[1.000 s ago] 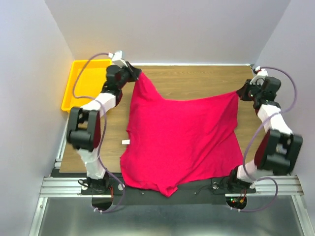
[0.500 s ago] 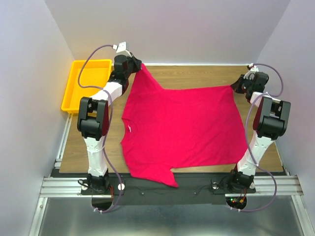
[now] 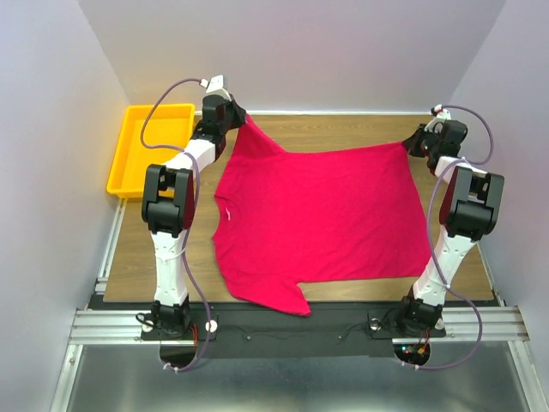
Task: Fold and stack the t-shirts
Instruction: Flatten the tshirt out
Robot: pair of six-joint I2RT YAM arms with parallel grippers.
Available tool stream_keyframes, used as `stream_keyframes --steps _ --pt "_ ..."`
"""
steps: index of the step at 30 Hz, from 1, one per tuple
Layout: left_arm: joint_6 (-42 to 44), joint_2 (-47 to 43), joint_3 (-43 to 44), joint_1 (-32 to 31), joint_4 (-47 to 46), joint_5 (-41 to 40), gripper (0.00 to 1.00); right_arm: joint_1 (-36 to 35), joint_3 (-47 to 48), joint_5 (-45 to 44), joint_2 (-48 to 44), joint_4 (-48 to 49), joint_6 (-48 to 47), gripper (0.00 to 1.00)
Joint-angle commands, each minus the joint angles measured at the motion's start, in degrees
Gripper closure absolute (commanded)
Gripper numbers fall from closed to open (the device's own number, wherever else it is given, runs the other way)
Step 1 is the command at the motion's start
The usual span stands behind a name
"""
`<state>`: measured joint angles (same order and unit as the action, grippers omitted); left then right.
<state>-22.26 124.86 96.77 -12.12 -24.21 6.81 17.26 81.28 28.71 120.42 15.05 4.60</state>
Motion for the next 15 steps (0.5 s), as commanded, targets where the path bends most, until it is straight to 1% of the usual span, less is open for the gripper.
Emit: stream_keyframes --steps 1,4,9,15 --pt "1.8 -1.7 3.3 0.7 -1.5 1.9 1.00 -0.1 1.9 -0.8 -0.8 3.3 0.5 1.00" --pt "1.9 -2.7 2.2 1.0 -1.8 2.9 1.00 -0.1 1.3 -0.4 -1.3 3.2 0.6 0.99" --pt "1.7 -6.1 -2.3 1.9 -3.7 4.4 1.00 -0.1 -0.5 -0.5 -3.1 3.2 -0.4 1.00" --pt "2.0 -10.7 -9.4 2.6 -6.0 7.2 1.00 0.0 -3.7 -0.9 -6.2 3.4 -1.3 0.99"
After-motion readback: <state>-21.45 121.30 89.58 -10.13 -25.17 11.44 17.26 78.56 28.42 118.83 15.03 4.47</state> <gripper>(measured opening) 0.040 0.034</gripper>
